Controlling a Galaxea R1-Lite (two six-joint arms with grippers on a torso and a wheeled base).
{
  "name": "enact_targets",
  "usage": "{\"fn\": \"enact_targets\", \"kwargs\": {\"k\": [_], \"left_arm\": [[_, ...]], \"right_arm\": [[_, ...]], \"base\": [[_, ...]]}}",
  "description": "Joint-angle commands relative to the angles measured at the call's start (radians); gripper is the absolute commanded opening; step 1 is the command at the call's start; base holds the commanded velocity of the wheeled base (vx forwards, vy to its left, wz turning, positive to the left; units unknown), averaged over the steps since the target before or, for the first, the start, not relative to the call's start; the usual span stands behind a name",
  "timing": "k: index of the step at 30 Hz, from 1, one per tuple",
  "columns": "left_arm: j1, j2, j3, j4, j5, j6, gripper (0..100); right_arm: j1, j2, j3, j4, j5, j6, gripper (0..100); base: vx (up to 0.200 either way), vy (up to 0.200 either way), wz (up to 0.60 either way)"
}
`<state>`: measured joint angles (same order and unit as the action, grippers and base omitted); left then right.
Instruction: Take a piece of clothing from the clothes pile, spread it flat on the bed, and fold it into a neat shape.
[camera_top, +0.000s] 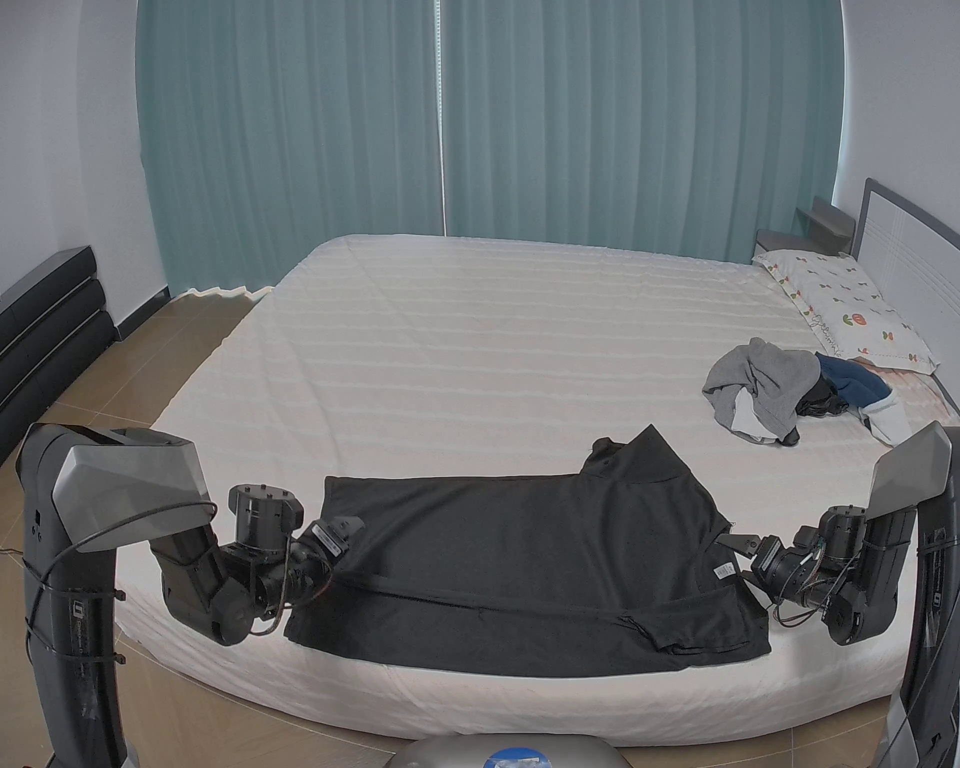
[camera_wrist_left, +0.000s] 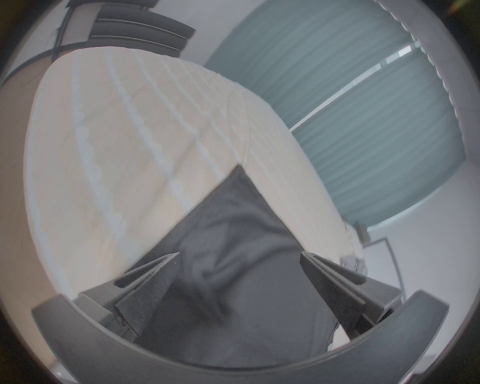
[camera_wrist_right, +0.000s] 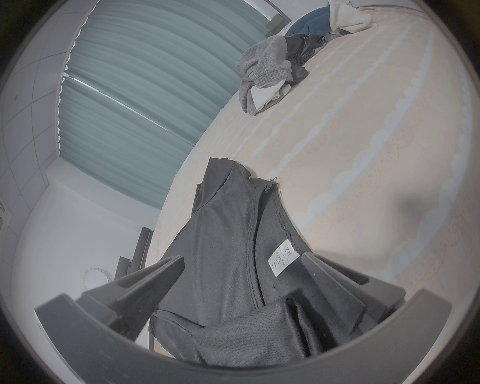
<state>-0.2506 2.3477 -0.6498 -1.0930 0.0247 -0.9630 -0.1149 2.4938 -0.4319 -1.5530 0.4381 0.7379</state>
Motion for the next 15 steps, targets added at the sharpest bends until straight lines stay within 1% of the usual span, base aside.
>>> {"fn": "enact_targets", "kwargs": {"k": [1,3,10,14,15], "left_arm": [[0.079,0.012,-0.087,-0.007,0.0,-0.06,100],[0.085,0.01,-0.091,-0.007,-0.002,-0.077,100],[0.103,0.009,-0.088,-0.013,-0.015,-0.076,100],[0.111,0.012,-0.079,-0.011,-0.015,-0.048,100],[0.123,0.016,-0.059,-0.008,-0.037,0.035,100]], "right_arm": [[0.0,0.0,0.001,-0.015,0.001,0.0,100],[0.0,0.0,0.001,-0.015,0.001,0.0,100],[0.0,0.0,0.001,-0.015,0.001,0.0,100],[0.0,0.0,0.002,-0.015,0.002,0.0,100],[0.0,0.0,0.002,-0.015,0.002,0.0,100]], "base": [[0.0,0.0,0.0],[0.0,0.0,0.0],[0.0,0.0,0.0],[0.0,0.0,0.0],[0.0,0.0,0.0]]}}
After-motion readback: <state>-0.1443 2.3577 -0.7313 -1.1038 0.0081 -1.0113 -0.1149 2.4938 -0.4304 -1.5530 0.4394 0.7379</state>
